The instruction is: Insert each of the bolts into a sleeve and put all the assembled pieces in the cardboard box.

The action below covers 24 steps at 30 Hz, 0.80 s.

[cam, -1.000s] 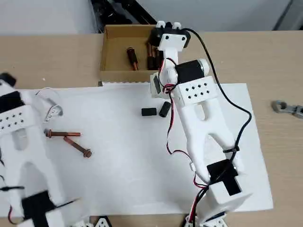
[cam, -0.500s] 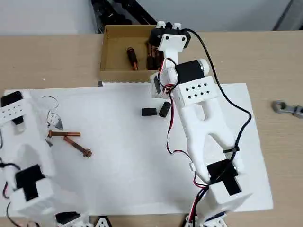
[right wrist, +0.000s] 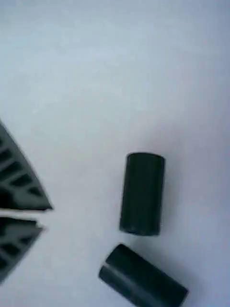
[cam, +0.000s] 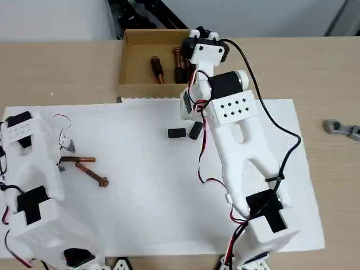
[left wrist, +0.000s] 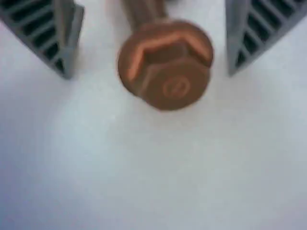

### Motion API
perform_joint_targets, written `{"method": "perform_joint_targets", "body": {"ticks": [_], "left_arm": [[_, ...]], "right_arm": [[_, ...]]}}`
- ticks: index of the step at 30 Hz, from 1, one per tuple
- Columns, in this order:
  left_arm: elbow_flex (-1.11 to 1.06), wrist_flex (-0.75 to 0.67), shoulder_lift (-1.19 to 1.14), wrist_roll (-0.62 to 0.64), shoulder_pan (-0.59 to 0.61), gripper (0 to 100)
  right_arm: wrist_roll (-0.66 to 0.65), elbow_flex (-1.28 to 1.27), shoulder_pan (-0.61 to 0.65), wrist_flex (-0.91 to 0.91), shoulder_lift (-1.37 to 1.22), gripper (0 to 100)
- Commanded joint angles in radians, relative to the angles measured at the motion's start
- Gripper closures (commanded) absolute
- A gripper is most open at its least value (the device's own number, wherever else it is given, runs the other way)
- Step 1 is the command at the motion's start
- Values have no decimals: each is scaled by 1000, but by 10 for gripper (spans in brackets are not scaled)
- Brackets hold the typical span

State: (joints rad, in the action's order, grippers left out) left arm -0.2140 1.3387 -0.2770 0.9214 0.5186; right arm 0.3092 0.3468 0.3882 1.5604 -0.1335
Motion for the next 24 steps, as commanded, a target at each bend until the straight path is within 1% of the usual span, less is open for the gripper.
{"method": "perform_joint_targets", "body": {"ticks": [1,6,8,11,13,14,24], "left_arm": [[36,-49,-57,9,3,801],[44,-64,-149,34,5,802],[56,-52,-152,35,3,818],[67,-43,-152,29,2,911],[68,-49,-152,-14,2,990],[70,-49,-152,-37,2,997],[82,-21,-150,-58,2,995]], "right_arm": [[11,49,8,2,61,991],[11,49,42,2,59,991],[11,49,54,1,59,991],[11,49,61,1,58,991],[11,49,61,1,58,991],[11,49,61,2,59,991],[11,49,59,4,59,991]]}}
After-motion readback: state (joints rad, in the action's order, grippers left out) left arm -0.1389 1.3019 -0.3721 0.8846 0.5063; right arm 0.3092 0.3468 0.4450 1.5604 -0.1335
